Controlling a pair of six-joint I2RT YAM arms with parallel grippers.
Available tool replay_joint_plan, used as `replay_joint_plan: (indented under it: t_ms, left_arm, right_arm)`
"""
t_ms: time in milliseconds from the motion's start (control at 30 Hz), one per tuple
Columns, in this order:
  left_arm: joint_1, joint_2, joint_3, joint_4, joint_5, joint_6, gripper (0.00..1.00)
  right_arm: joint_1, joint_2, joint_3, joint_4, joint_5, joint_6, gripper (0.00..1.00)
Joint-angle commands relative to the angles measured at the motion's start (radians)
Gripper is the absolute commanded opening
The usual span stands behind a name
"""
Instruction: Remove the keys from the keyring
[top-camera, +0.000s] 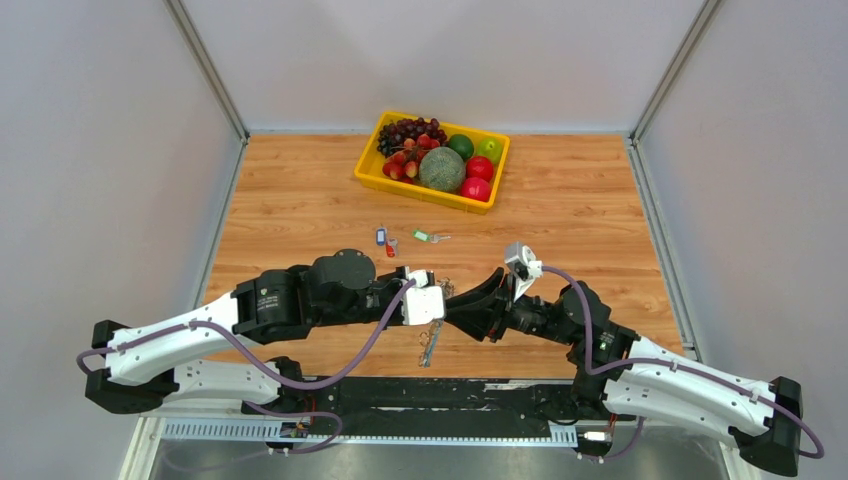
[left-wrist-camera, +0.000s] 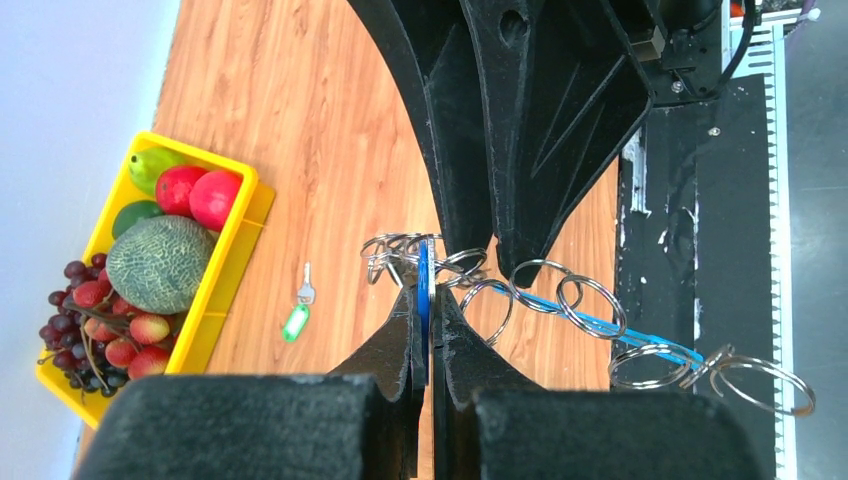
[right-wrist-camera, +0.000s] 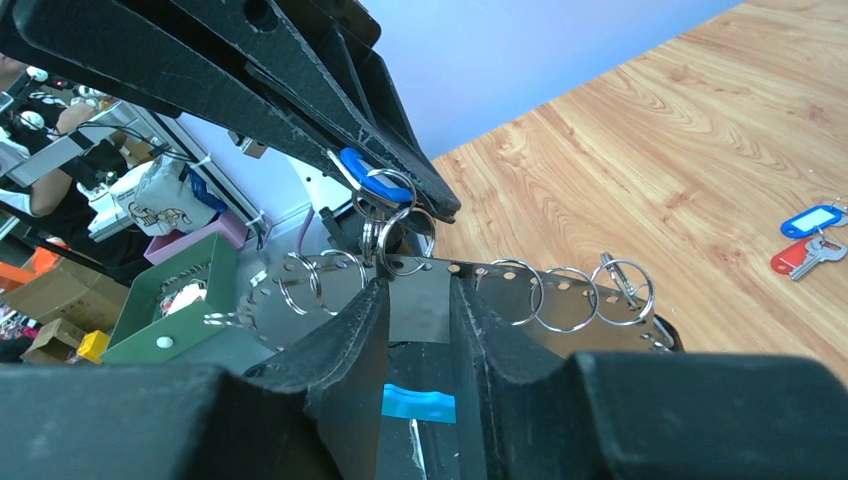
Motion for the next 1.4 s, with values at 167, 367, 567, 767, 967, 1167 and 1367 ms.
replay_joint_plan:
  t_ms: [167,367,567,767,967,1167,1367]
  left_arm:
    - [0.002,0.007,0.052,0.054,0.014,-0.014,0.0]
    - [0.002,0.019,0.054,0.042,0.017,-0.013,0.0]
    - [0.001,0.026,0.058,0.028,0.013,-0.011,0.0]
    - [0.002,0.025,0.065,0.028,0.015,-0.012,0.0]
    - [0.001,0.015,0.069,0.022,0.003,-0.008,0.0]
    - [0.002,0.002,0.055,0.021,-0.013,-0.011,0.0]
    - [0.002,0.009,0.044,0.031,0.016,-0.022,0.0]
  right_arm:
    - [0.014,-0.002,0.054,0.061,-0.022,-0.034,0.27]
    - [0.016,0.001,0.07,0.046,-0.014,-0.045,0.26]
    - [0.016,-0.013,0.079,0.026,-0.002,-0.052,0.24]
    - [0.017,0.005,0.096,-0.015,0.019,-0.052,0.08]
    - [0.015,-0.011,0.091,-0.041,0.045,-0.042,0.0]
    - [0.016,-0.082,0.062,-0.044,0.066,-0.04,0.0]
    - [0.017,-0.111,0.06,-0.033,0.059,-0.046,0.0]
